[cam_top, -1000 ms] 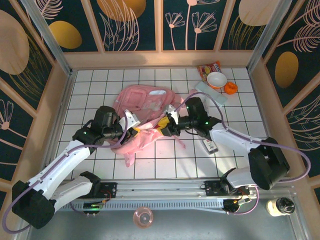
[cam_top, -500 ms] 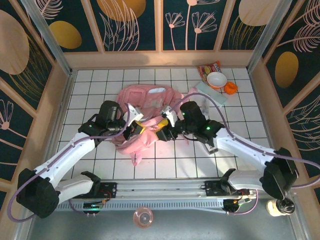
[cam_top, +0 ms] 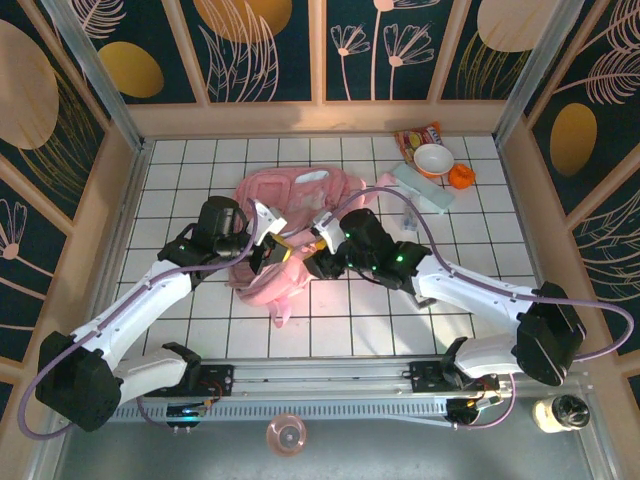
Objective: Pack books, pencil case, and school supplies into a backpack
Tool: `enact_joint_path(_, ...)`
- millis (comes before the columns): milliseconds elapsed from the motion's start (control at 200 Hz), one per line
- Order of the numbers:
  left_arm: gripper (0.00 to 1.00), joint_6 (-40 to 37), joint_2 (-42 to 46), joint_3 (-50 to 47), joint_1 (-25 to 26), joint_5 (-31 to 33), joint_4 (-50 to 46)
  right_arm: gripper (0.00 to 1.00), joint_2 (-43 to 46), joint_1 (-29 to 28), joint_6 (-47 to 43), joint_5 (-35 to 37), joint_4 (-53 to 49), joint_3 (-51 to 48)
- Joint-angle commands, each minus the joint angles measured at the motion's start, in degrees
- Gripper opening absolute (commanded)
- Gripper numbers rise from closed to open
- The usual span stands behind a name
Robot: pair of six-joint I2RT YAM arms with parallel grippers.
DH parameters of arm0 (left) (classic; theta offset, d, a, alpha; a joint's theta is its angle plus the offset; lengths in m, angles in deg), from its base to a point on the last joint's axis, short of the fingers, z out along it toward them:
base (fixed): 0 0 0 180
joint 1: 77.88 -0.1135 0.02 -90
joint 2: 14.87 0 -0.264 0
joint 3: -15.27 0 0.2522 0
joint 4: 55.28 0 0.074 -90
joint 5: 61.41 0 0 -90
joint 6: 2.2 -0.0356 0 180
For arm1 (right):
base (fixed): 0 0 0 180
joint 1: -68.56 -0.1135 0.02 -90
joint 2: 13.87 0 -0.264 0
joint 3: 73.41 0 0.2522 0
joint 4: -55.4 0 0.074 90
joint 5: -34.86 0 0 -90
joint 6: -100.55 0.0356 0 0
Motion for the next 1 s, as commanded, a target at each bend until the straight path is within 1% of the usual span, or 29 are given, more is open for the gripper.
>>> enact_joint_path(0, 0.00, 1.62, 0.73, 2.69, -0.02, -5.15, 3.38, 0.46, 0.24, 0.04, -1.14, 3.01, 1.92, 1.25)
enact_joint_path(30, 0.00, 1.57, 0.63, 2.64, -0.06, -4.38, 3.29, 0.46, 1.09, 0.25, -2.02, 0.97, 1.34, 0.73)
enact_joint_path(100, 0.00, 1.64, 0.46, 2.68, -0.02, -2.77, 3.41, 0.50, 3.49, 2.02, -3.98, -6.36, -1.01, -0.95)
enact_joint_path(140, 0.00, 2.18, 0.29, 2.68, -0.02, -2.08, 3.85, 0.51, 5.03, 2.61, -5.54, -7.98, -2.43, -2.14)
enact_joint_path(240, 0.00, 5.65, -0.02, 1.82, -0.06, -3.06, 6.96, 0.53, 11.17, 2.76, -12.04, -7.19, -2.24, -7.38)
enact_joint_path(340, 0.00, 8.34, -0.16, 0.49, -0.02, -5.20, 9.90, 0.53, 16.72, 2.68, -18.45, -4.74, 3.36, -12.82)
enact_joint_path(400, 0.00, 8.76, -0.16, -0.01, -0.02, -5.19, 10.39, 0.54, 18.19, 2.73, -21.25, -2.40, 8.12, -14.97)
enact_joint_path(480, 0.00, 8.71, -0.16, -0.14, -0.02, -5.04, 10.36, 0.54, 17.88, 2.72, -24.41, -1.72, 12.59, -15.91)
enact_joint_path(591, 0.00, 8.66, 0.01, -0.16, -0.02, -5.05, 10.40, 0.54, 14.99, 2.74, -24.03, -1.31, 15.70, -14.14)
enact_joint_path(746, 0.00, 8.66, 0.08, -0.35, -0.02, -4.85, 10.65, 0.53, 10.91, 2.75, -19.25, -1.15, 18.97, -11.77)
enact_joint_path(991, 0.00, 9.09, -0.02, -0.46, 0.05, -5.11, 11.54, 0.48, 5.92, 2.68, -12.63, -1.41, 20.55, -9.41)
